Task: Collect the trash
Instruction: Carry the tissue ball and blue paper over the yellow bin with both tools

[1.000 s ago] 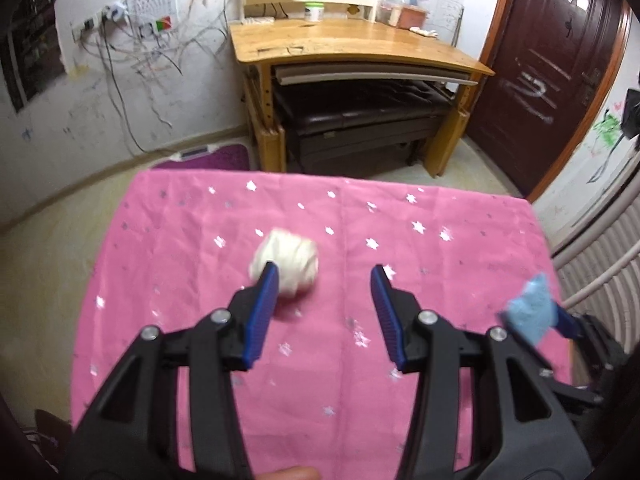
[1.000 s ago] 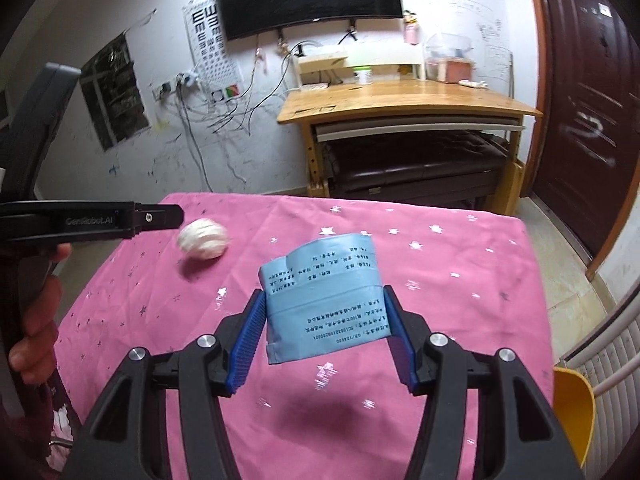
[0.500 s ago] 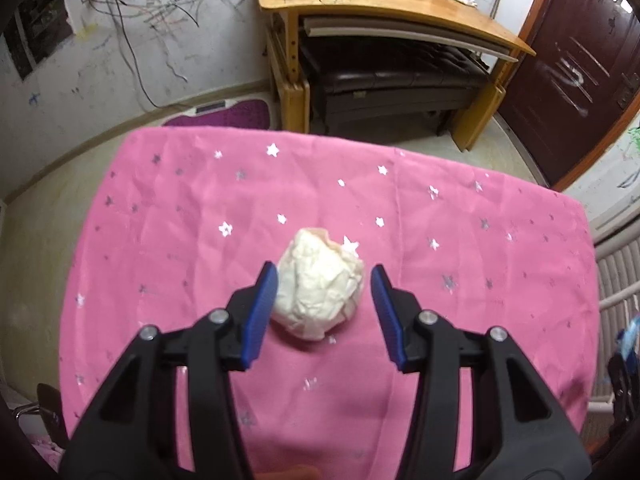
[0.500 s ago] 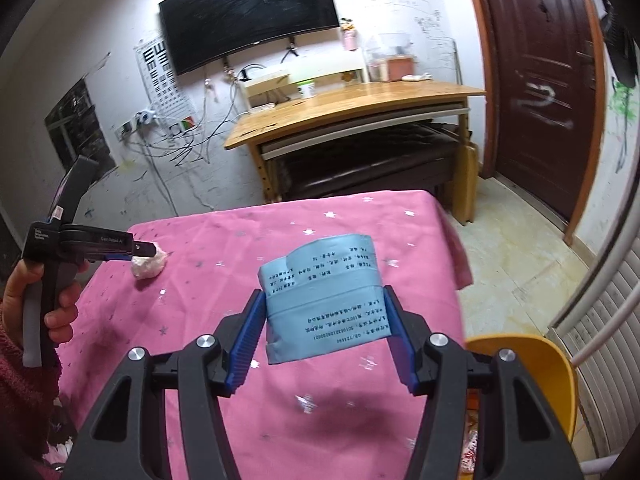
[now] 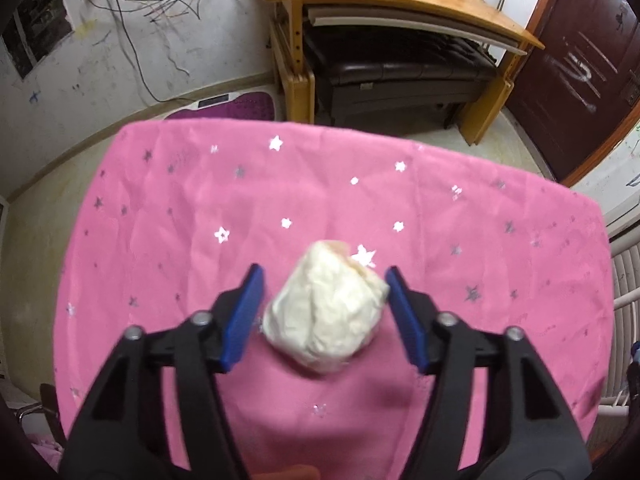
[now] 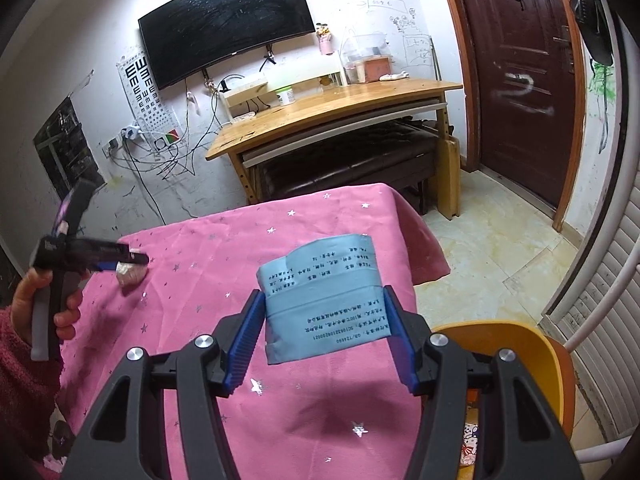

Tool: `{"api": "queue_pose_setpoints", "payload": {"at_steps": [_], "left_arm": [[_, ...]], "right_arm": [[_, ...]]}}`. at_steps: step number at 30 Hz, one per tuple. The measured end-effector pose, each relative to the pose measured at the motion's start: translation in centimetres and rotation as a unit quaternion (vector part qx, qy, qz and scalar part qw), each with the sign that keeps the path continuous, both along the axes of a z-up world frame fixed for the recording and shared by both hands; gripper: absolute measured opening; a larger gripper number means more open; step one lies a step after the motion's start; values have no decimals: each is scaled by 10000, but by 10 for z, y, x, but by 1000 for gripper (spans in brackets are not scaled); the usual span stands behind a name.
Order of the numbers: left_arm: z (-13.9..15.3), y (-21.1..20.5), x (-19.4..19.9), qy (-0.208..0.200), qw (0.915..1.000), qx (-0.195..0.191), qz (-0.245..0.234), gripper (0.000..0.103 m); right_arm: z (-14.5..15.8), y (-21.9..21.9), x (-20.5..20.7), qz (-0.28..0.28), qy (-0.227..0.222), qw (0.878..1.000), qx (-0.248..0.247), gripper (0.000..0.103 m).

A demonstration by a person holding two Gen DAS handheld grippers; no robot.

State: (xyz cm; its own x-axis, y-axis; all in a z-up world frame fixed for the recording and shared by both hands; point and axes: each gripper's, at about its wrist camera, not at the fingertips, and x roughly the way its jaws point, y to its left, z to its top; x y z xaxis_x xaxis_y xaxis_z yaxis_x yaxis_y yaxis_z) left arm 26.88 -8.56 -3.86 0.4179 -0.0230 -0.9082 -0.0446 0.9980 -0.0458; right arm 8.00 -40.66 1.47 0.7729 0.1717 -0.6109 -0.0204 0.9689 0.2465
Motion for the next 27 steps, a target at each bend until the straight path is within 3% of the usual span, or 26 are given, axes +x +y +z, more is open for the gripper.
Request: {"api": "queue_pose_setpoints", "payload": {"at_steps": [5, 14, 23, 27], "left_arm": [[0, -6, -8, -153, 9998, 104, -75, 51], [21, -28, -21, -342, 9989, -118, -288, 51], [48, -95, -40, -443, 9928, -458, -1012, 51], [54, -143, -58, -376, 9855, -656, -1516, 51]], "right_arm": [[-2, -8, -3, -115, -18, 9999, 42, 52], [-4, -38, -14, -473, -61, 9988, 144, 52], [-14, -68, -34, -808, -1, 9965, 219, 53], [-18, -83, -45, -977, 18, 9949, 250, 53]]}}
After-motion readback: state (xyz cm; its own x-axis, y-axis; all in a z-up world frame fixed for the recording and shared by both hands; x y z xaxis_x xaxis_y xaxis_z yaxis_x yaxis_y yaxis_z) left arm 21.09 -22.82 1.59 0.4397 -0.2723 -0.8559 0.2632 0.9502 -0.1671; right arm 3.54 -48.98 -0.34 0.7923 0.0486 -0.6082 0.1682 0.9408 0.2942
